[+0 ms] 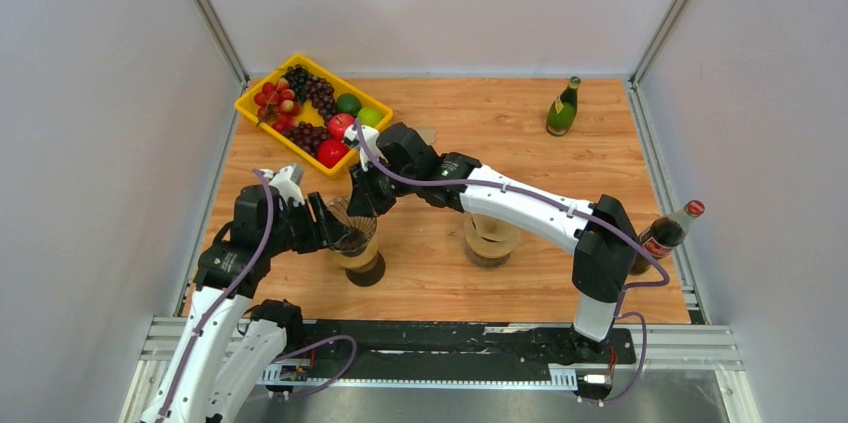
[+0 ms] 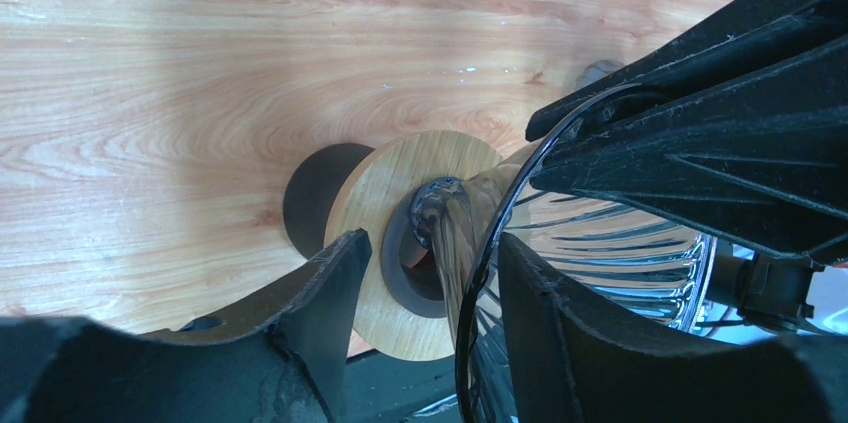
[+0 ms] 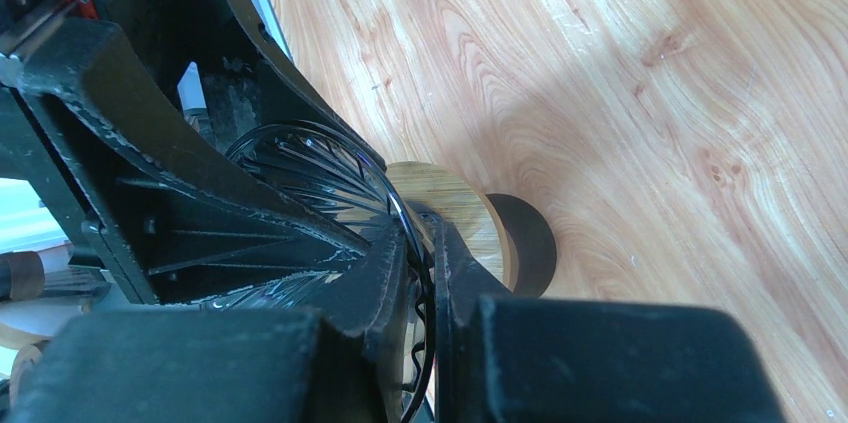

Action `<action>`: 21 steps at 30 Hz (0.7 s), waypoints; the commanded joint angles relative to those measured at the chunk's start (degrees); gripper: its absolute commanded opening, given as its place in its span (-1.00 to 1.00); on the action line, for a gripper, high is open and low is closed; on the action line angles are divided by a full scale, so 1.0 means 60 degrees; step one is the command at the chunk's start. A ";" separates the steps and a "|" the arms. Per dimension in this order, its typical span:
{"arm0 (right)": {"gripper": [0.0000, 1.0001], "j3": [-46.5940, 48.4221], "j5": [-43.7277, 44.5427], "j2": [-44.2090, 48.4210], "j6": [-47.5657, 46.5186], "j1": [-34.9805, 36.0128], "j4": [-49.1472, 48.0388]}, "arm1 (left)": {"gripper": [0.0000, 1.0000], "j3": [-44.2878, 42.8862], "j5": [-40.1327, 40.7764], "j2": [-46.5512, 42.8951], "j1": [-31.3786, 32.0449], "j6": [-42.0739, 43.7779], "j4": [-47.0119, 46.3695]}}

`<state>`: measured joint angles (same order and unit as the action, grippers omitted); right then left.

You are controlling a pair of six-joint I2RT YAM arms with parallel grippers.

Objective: Place the coffee filter in the dripper

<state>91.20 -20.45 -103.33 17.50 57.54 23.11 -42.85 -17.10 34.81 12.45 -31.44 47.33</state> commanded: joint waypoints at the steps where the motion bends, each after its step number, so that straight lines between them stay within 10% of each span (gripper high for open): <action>1: -1.00 -0.0433 0.0323 -0.0010 0.0120 0.0142 0.0123 | 0.16 0.0155 0.0017 0.0054 -0.0009 0.0209 0.0474; 21: -1.00 -0.0507 -0.0340 0.0434 -0.0075 0.0380 0.0173 | 0.16 -0.0854 -0.0020 0.0022 -0.0013 0.0278 0.1214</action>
<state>88.38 -21.19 -101.97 16.82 59.33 23.83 -45.39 -17.85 35.05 12.45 -31.09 52.90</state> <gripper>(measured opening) 0.114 0.583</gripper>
